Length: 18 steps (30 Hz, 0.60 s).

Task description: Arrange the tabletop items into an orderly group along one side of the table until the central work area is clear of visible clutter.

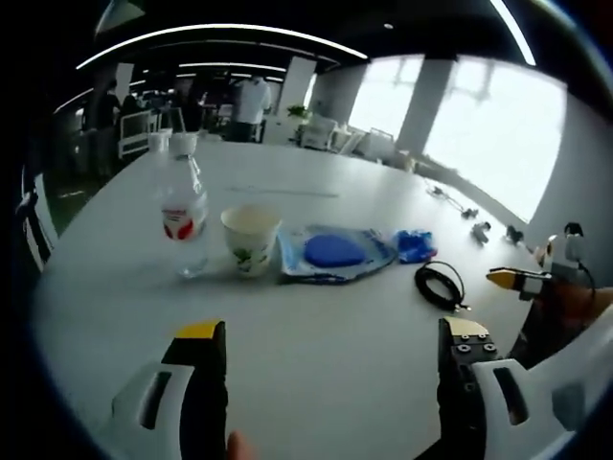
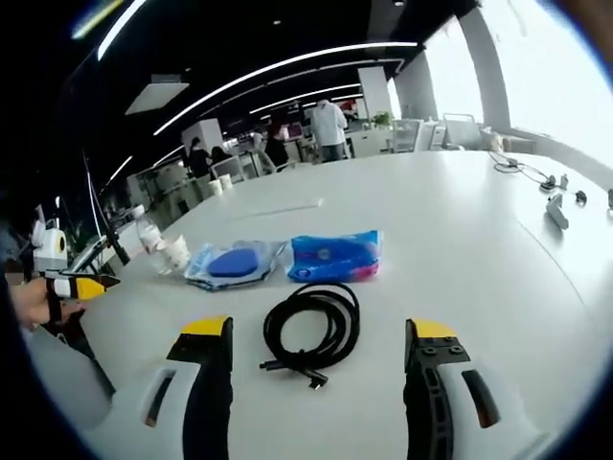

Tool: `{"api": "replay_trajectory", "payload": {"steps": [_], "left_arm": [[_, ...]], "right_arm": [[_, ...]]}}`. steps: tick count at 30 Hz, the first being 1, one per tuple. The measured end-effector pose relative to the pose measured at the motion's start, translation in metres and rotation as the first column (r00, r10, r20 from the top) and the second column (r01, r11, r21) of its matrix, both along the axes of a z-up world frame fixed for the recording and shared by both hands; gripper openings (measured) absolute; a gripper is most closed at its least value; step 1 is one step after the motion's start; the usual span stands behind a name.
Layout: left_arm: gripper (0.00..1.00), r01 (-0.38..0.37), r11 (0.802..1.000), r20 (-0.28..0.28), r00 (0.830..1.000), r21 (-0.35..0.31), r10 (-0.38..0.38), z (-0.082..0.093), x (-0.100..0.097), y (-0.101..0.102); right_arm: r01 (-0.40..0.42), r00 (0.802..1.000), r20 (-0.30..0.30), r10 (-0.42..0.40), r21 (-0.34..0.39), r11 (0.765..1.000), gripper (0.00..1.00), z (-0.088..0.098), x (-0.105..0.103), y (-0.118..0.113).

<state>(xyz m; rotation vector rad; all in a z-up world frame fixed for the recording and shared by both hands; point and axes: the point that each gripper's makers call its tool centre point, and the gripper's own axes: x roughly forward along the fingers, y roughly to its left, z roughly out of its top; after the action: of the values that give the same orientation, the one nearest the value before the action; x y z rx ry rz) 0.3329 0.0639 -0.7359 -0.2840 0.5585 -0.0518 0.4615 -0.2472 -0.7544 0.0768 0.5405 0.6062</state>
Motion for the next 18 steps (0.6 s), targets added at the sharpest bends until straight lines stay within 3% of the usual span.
{"api": "replay_trajectory", "payload": {"steps": [11, 18], "left_arm": [[0.87, -0.046, 0.999, -0.039, 0.998, 0.015, 0.047, -0.01, -0.055, 0.055], [0.88, -0.037, 0.999, -0.038, 0.999, -0.001, 0.037, -0.01, -0.065, 0.067]], "right_arm": [[-0.01, 1.0, -0.025, 0.01, -0.026, 1.0, 0.7, -0.004, -0.027, 0.008], [0.047, 0.999, -0.019, -0.047, -0.019, 0.999, 0.7, 0.002, -0.037, 0.001]]}}
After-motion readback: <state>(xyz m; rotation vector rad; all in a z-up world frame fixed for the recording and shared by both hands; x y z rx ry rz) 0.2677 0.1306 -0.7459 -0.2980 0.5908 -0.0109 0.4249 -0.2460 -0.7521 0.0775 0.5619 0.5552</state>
